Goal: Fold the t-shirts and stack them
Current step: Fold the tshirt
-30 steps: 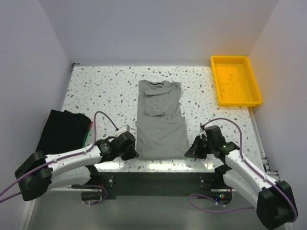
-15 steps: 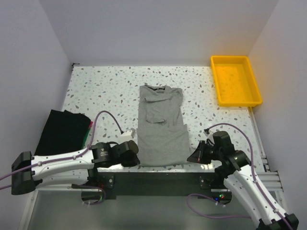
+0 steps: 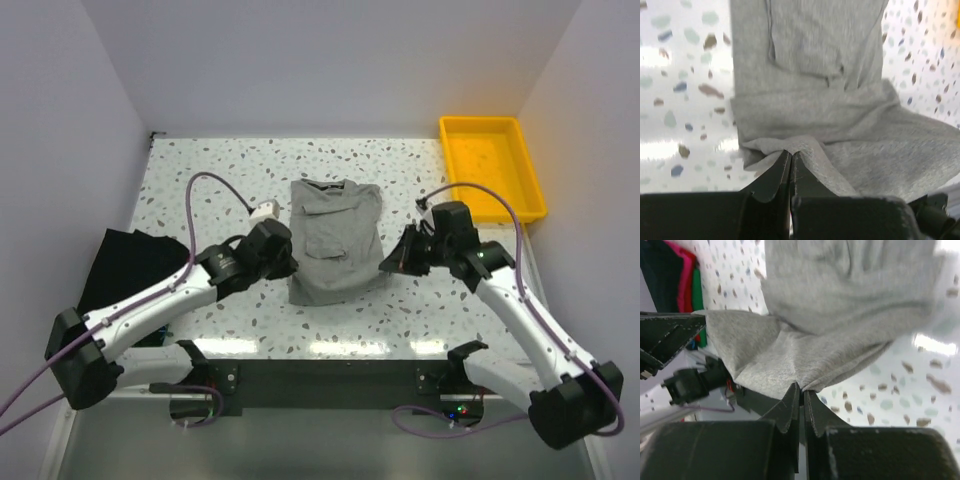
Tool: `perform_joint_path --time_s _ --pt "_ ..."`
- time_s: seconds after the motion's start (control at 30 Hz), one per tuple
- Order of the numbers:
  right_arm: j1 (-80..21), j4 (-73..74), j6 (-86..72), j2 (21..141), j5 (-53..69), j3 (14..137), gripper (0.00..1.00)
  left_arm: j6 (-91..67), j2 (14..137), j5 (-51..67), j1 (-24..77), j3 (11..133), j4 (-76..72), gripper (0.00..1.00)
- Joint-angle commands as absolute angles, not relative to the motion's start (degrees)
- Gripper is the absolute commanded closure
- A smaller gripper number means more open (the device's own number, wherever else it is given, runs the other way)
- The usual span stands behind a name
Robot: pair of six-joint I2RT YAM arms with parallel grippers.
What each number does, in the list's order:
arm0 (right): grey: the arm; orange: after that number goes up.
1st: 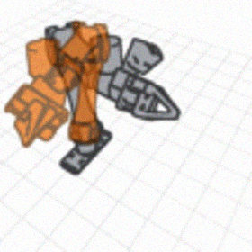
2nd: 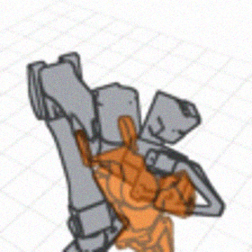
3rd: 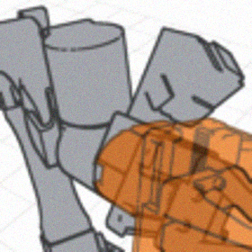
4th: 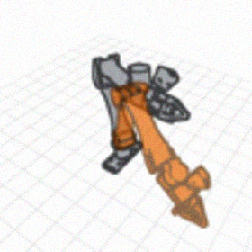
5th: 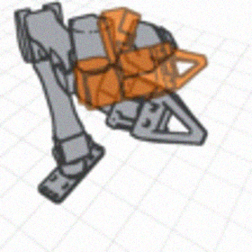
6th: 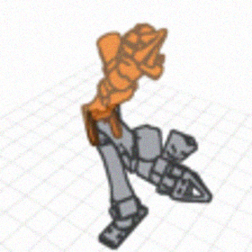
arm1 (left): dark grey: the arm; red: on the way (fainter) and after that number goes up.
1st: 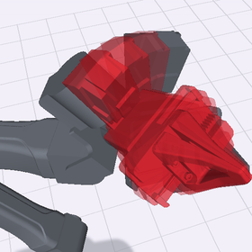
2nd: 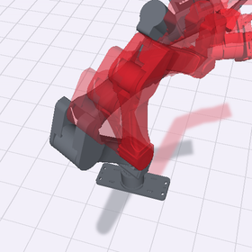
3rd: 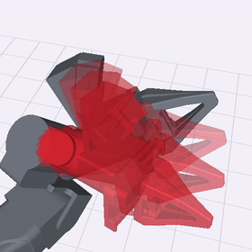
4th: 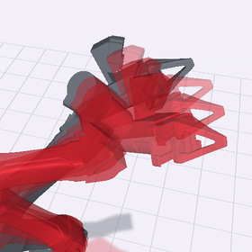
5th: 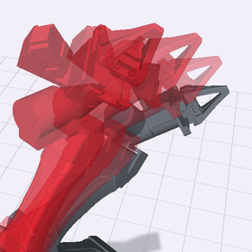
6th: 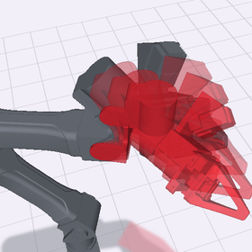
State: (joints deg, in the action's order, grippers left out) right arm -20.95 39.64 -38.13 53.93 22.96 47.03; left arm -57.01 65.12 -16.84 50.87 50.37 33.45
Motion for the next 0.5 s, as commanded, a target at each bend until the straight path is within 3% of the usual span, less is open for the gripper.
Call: perform_joint_path --time_s 0.0,0.47 --pt "-20.7 31.1 -36.2 62.5 18.0 56.1 1.0 -47.4 69.4 -14.1 44.3 57.2 25.1 1.0" --pt "-14.7 26.0 -33.9 99.0 17.5 85.9 1.0 -43.9 92.8 -4.2 26.4 76.7 14.2 1.0"
